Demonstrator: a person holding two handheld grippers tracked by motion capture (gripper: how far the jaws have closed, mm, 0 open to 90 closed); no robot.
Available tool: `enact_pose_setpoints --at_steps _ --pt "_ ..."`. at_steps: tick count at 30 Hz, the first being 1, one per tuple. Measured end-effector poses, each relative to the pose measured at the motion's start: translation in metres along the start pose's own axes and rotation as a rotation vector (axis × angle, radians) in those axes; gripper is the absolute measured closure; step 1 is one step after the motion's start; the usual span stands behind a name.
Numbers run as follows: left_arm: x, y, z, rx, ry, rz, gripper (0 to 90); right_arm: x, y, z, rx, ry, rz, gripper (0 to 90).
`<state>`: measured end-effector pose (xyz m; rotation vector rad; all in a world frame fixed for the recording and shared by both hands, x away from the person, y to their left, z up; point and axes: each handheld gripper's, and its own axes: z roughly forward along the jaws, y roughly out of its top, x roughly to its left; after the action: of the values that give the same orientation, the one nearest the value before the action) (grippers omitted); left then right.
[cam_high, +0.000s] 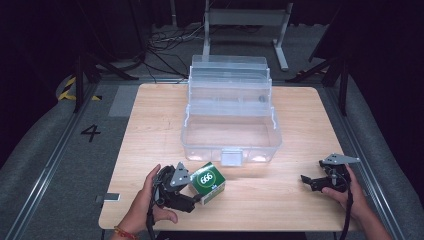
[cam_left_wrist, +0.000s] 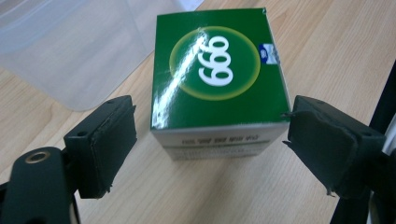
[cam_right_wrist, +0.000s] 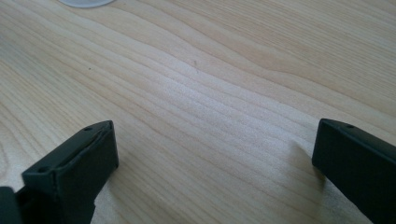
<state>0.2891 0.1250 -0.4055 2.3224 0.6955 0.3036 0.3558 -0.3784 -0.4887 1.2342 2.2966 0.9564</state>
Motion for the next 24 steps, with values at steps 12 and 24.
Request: enact_pose_setpoints --at_steps 12,24 --pt "-0.001 0.017 0.026 0.063 0.002 0.057 13.5 0.000 -0.001 0.000 -0.004 0.001 -0.001 0.8" --pt "0.014 0.021 0.042 0.127 -0.095 0.025 7.7 0.000 -0.001 -0.001 -0.006 0.001 -0.001 1.0"
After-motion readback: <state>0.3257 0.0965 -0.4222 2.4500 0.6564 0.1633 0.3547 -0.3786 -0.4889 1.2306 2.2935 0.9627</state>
